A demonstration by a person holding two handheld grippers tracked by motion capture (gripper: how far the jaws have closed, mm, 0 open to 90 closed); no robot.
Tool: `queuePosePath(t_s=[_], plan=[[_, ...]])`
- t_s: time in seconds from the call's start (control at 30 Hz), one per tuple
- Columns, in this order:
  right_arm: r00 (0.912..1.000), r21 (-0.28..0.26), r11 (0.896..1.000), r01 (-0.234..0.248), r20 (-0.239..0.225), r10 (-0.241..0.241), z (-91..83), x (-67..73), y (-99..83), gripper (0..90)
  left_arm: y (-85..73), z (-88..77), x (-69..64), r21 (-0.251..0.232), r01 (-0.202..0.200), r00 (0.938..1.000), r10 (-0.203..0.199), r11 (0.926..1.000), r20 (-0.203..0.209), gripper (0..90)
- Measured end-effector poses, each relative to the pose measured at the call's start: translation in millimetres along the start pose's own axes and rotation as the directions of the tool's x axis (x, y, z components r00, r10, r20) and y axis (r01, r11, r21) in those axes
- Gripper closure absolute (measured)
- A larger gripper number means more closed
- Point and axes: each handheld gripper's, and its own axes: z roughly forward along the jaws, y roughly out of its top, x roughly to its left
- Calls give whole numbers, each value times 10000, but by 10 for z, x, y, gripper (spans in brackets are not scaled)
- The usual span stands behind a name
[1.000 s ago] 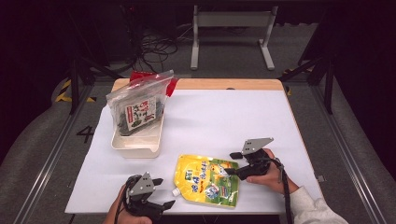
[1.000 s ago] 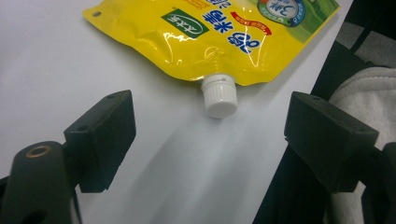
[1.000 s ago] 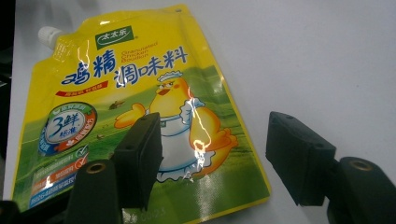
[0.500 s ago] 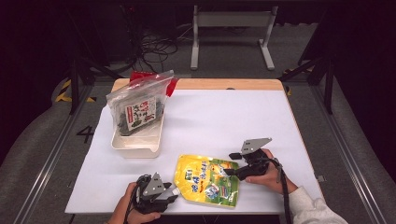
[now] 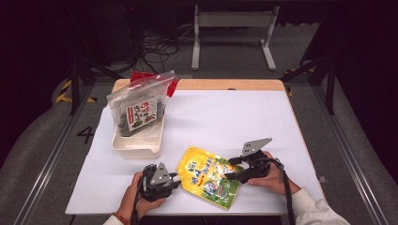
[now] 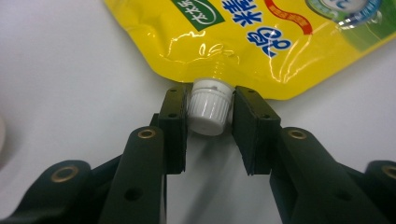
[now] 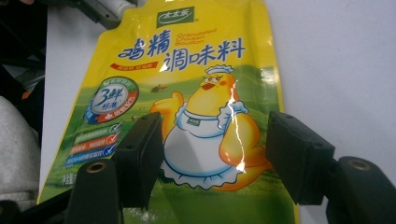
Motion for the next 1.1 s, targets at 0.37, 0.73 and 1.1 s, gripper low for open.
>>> queuePosePath(t_s=[0.37, 0.73, 1.1], plan=[[9991, 225, 9991, 351, -266, -345, -30, 76, 6, 401, 116, 168, 153, -438, 480, 9965, -508, 9979, -661, 630], [9996, 323, 9993, 210, -195, -204, -40, 39, -17, 330, 57, 128, 232, -650, 1930, 9809, -1908, 9791, 377, 556], [9993, 360, 9990, -257, -261, 266, -50, -40, -57, 292, 7, 111, 253, -549, 3631, 9184, -3473, 9301, 1898, 358]])
